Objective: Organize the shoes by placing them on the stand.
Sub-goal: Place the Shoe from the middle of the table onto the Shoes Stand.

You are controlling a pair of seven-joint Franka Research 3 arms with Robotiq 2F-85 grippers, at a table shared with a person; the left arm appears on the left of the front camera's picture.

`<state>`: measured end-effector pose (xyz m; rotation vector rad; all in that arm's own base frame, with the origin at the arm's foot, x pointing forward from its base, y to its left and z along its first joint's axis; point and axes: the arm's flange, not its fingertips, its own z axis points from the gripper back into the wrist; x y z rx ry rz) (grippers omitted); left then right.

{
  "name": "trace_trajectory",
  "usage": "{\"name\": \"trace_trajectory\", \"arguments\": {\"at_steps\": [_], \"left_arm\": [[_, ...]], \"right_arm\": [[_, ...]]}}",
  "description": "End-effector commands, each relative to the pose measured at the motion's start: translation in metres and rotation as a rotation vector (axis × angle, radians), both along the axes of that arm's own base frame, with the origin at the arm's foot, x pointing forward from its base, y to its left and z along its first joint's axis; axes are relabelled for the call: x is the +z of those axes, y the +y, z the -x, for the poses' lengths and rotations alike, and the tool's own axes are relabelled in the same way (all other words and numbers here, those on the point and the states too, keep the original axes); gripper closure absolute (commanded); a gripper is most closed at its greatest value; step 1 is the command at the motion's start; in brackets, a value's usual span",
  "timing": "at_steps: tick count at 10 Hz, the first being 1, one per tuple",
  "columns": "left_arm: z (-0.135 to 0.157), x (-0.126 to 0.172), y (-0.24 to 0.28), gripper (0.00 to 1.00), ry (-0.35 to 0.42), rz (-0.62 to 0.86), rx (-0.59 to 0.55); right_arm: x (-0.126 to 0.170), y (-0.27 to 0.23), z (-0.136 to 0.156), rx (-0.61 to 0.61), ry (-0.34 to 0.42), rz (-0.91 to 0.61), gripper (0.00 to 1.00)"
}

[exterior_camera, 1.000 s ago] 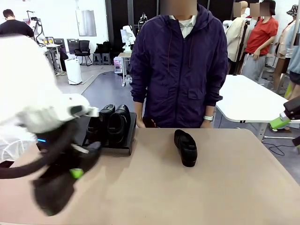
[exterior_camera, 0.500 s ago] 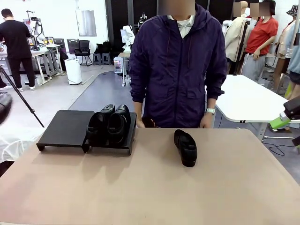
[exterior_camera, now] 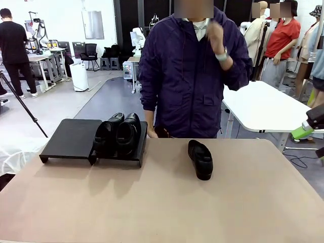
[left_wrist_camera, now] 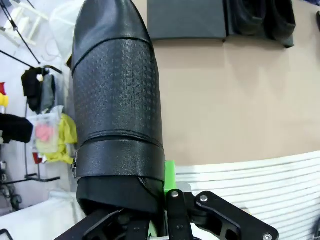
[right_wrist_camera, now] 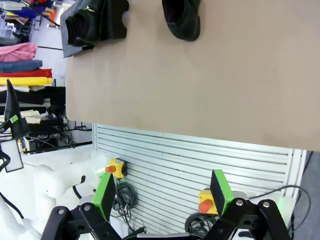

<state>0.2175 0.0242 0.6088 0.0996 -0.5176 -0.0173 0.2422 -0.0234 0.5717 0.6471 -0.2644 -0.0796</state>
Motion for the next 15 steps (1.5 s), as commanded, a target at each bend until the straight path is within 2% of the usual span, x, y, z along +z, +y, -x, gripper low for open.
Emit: {"name": "trace_trajectory", "arguments": {"at_steps": [1,3,4,5,6,8,10,12,13,14,15], "left_arm": [[0.008,0.005,-0.003,1.0,-0.01,-0.009,-0.012],[0.003,0.001,-0.004,1.0,0.002,-0.012,-0.003],[-0.025,0.002,-0.003,1.0,0.017,0.009,-0.041],[-0.071,-0.001,0.002,1.0,0.029,0.024,-0.072],[-0.111,-0.003,0.007,1.0,0.008,0.06,-0.184],[-0.174,-0.013,0.011,1.0,-0.045,0.11,-0.197],[-0.223,-0.043,0.008,1.0,-0.152,0.118,-0.212],[-0.248,-0.068,0.008,1.0,-0.263,0.181,-0.098],[-0.253,-0.074,0.007,1.0,-0.269,0.183,-0.077],[-0.249,-0.065,0.006,1.0,-0.165,0.192,-0.074],[-0.253,-0.073,0.008,1.0,-0.223,0.154,-0.091]], "right_arm": [[0.001,-0.001,-0.001,0.023,-0.015,-0.017,0.0],[0.001,-0.001,-0.001,0.023,-0.015,-0.017,0.0],[0.001,-0.001,-0.001,0.023,-0.015,-0.017,0.0],[0.001,-0.001,-0.001,0.023,-0.015,-0.017,0.0],[0.001,-0.001,-0.001,0.023,-0.015,-0.017,0.0],[0.001,-0.001,-0.001,0.023,-0.015,-0.017,0.0],[0.001,-0.001,-0.001,0.023,-0.015,-0.017,0.0],[0.001,-0.001,-0.001,0.023,-0.015,-0.017,0.0],[0.001,-0.001,-0.001,0.023,-0.015,-0.017,0.0],[0.001,-0.001,-0.001,0.023,-0.015,-0.017,0.0],[0.001,-0.001,-0.001,0.023,-0.015,-0.017,0.0]]}}
